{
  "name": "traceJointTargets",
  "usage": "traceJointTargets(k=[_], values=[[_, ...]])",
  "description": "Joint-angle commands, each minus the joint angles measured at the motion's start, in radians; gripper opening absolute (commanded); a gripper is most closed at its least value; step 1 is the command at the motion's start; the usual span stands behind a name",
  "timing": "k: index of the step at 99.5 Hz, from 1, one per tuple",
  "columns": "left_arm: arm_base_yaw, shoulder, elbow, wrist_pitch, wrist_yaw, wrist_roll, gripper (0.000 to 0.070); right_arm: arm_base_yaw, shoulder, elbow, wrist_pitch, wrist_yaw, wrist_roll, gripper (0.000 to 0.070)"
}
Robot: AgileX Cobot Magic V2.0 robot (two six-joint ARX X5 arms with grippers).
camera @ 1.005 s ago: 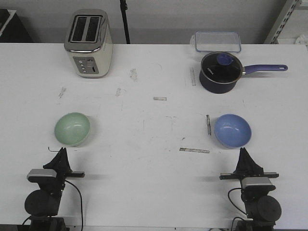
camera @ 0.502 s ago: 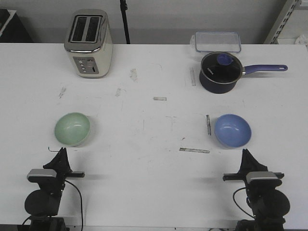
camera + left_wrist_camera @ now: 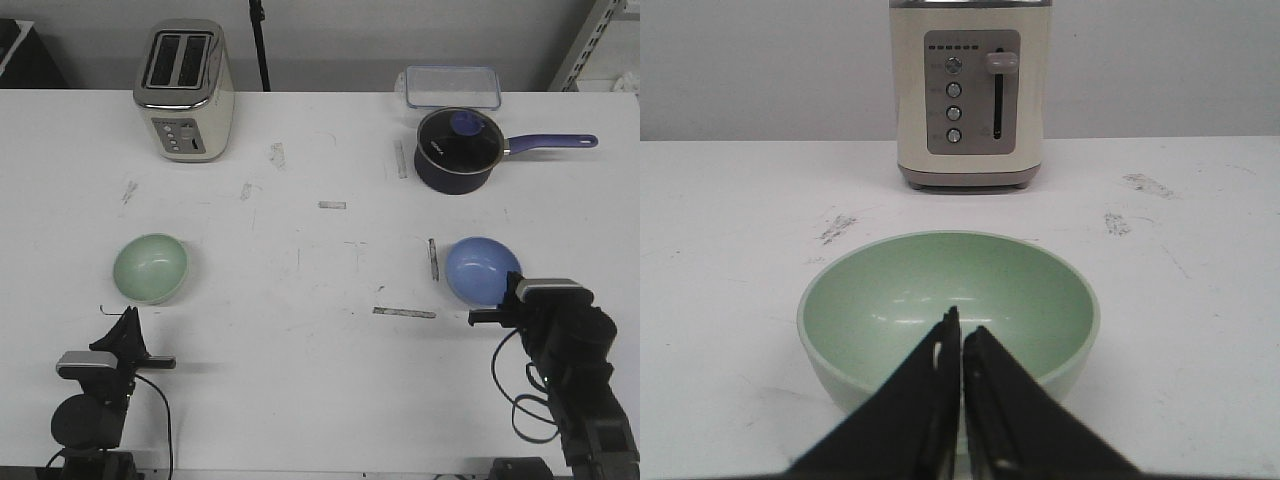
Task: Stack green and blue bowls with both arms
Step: 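Move the right gripper forward and grasp the rim of the blue bowl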
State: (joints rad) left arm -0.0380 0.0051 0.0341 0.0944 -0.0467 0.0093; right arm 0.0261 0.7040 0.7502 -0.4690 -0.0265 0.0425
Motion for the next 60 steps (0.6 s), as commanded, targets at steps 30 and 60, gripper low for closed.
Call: traceJointTargets(k=[30,60], values=[[-0.002,-0.002,-0.022,0.011,0.003,0.002,0.0001,-0.044,0.435,0.419,-0.309,-0.003,0.022,0.0014],[-0.002,-0.002,-0.022,0.011,0.003,0.002,0.0001,-0.214,0.678,0.615,-0.5,-0.138,0.04,0.0032]])
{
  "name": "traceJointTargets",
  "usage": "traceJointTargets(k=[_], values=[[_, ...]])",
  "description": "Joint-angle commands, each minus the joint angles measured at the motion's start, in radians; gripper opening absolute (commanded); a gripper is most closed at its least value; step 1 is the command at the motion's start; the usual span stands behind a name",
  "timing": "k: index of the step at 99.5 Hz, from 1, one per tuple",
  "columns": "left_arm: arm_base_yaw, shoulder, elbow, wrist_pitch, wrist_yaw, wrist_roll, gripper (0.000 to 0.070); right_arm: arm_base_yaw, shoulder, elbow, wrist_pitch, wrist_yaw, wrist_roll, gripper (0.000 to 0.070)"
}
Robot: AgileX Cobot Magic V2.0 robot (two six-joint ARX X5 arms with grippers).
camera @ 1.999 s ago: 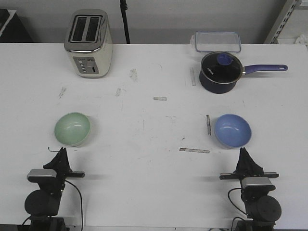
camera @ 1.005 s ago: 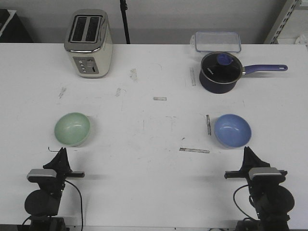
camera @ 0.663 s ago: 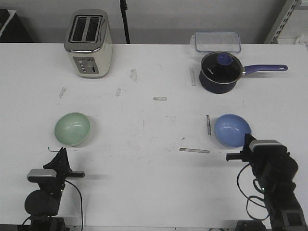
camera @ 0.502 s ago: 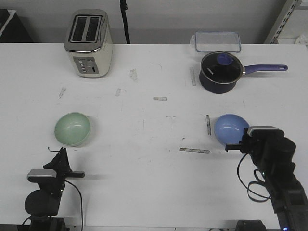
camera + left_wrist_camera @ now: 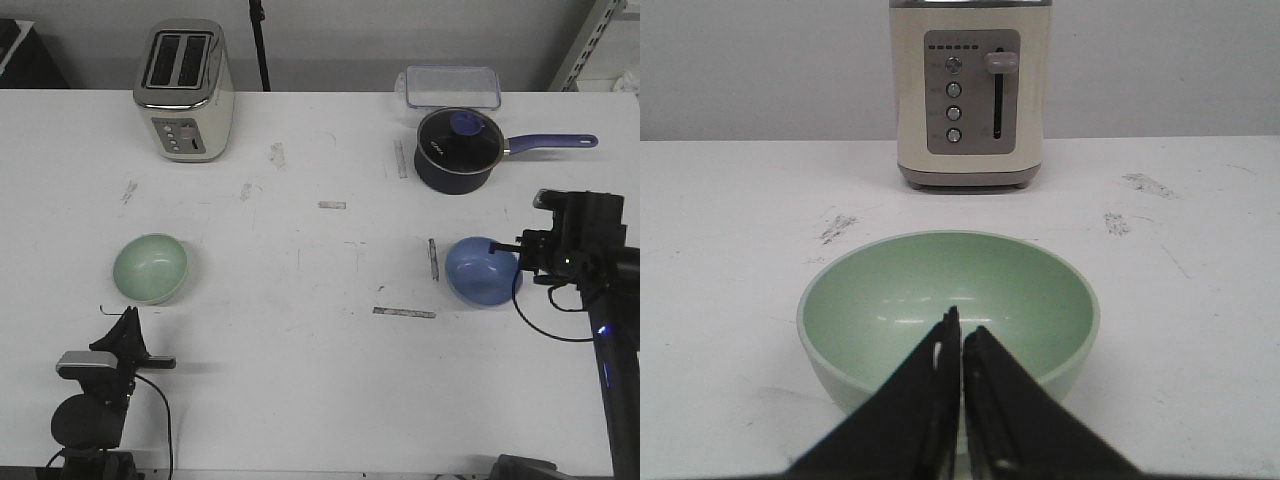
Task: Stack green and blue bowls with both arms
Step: 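Move the right gripper forward and grasp the rim of the blue bowl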
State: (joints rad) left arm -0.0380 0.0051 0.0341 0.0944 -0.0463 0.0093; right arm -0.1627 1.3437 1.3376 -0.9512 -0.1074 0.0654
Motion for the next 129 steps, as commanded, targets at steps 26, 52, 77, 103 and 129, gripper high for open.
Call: traceJointTargets(k=[26,52,77,103,129], values=[[-0.002,-0.002,-0.022,0.011,0.003,0.002,0.0001,-0.119,0.109,0.027,-0.056,-0.158,0.012,0.0328],[-0.002,-0.002,-0.022,0.011,0.003,0.002,0.0001,-0.14,0.163,0.018,-0.051,-0.183,-0.01,0.0444],[-0.002,-0.002,-0.022,0.011,0.003,0.002,0.0001,-0.14,0.219,0.014,-0.04,-0.182,-0.031,0.0444],[-0.002,-0.002,-0.022,0.011,0.003,0.002,0.0001,-0.14,0.23,-0.088,0.04,-0.184,-0.036,0.0444],[-0.002,-0.002,-0.022,0.011,0.003,0.002,0.0001,-0.137,0.23,-0.171,0.13,-0.227,-0.036,0.0304]])
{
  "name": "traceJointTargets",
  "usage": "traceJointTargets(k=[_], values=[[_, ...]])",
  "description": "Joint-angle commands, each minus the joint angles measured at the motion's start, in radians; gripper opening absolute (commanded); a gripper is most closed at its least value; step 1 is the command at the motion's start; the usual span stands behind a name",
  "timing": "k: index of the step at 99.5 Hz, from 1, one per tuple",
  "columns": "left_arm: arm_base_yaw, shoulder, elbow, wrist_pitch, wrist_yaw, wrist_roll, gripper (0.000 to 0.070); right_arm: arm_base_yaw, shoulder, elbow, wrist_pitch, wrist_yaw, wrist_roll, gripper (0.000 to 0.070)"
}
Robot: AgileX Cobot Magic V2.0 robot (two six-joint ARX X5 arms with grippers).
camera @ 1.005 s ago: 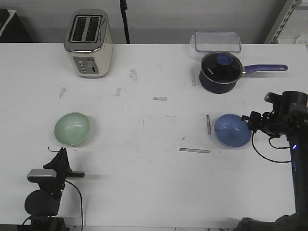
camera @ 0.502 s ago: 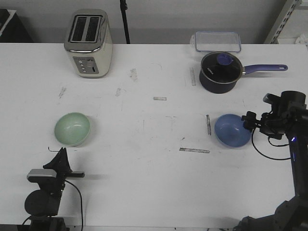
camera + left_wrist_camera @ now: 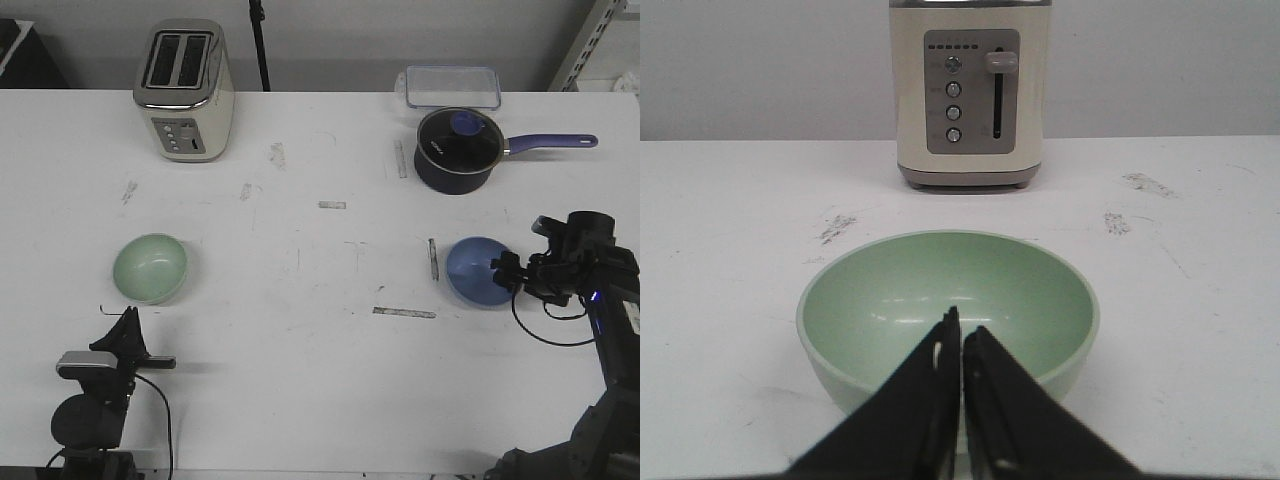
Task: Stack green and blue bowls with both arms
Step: 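Move the right gripper forward and grasp the rim of the blue bowl, then drag the blue bowl with the right gripper toward the table center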
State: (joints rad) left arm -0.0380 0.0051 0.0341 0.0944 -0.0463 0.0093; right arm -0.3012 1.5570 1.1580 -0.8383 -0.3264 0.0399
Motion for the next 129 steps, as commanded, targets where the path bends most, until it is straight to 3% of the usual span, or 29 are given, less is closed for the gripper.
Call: traceJointTargets(k=[1,19,51,65,84,107,129], values=[[-0.002,-0.002,-0.022,0.011,0.003,0.002,0.0001,0.002,0.017,0.009,0.019,-0.008,-0.01,0.0292],[-0.002,-0.002,-0.022,0.011,0.003,0.002,0.0001,0.002,0.017,0.008,0.031,-0.007,-0.007,0.0001],[-0.002,-0.002,-0.022,0.011,0.003,0.002,0.0001,-0.002,-0.021,0.03,0.031,-0.019,0.046,0.0],[-0.002,-0.002,-0.022,0.011,0.003,0.002,0.0001,0.004,-0.073,0.051,0.054,-0.067,0.118,0.0],[-0.002,-0.002,-0.022,0.011,0.003,0.002,0.0001,0.111,-0.109,0.051,0.083,-0.083,0.202,0.0],[-0.002,-0.002,-0.022,0.011,0.003,0.002,0.0001,0.352,-0.108,0.051,0.083,0.092,0.372,0.0],[-0.002,-0.002,-0.022,0.011,0.003,0.002,0.0001,0.577,-0.08,0.051,0.103,0.155,0.528,0.0]])
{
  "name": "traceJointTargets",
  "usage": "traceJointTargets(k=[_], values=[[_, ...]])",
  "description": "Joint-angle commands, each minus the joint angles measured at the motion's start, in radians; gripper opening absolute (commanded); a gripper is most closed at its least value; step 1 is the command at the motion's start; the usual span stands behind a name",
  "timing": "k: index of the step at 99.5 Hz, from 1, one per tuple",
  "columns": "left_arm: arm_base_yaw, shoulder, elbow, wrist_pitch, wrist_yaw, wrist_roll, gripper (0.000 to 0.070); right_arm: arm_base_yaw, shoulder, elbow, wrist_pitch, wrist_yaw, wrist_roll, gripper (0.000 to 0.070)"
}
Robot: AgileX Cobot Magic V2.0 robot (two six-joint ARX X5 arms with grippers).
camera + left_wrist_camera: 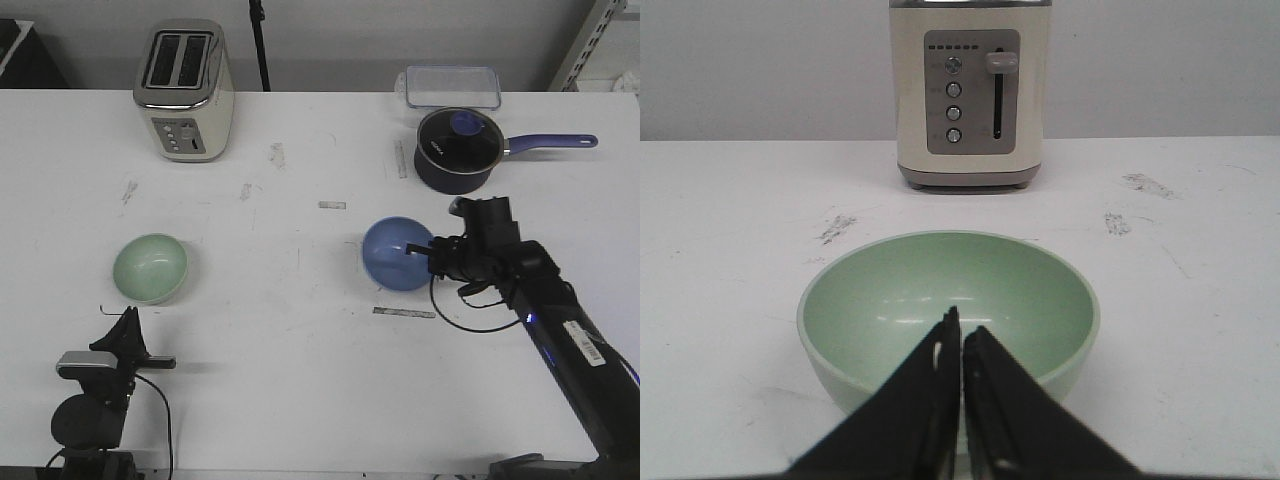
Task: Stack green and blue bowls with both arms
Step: 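Drag the blue bowl with the right gripper toward the table center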
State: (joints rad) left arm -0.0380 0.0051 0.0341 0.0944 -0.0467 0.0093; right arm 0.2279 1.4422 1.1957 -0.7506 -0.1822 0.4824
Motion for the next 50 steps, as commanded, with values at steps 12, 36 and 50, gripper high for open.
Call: traceJointTargets(k=[12,36,50], values=[[-0.002,-0.002,-0.022,0.011,0.003,0.002,0.0001,0.149,0.074,0.013,0.05,0.012,0.142,0.0],[-0.002,-0.002,-0.022,0.011,0.003,0.002,0.0001,0.282,0.147,0.013,0.111,0.037,0.239,0.0],[-0.002,-0.002,-0.022,0.011,0.003,0.002,0.0001,0.32,0.181,0.013,0.116,0.082,0.262,0.0]])
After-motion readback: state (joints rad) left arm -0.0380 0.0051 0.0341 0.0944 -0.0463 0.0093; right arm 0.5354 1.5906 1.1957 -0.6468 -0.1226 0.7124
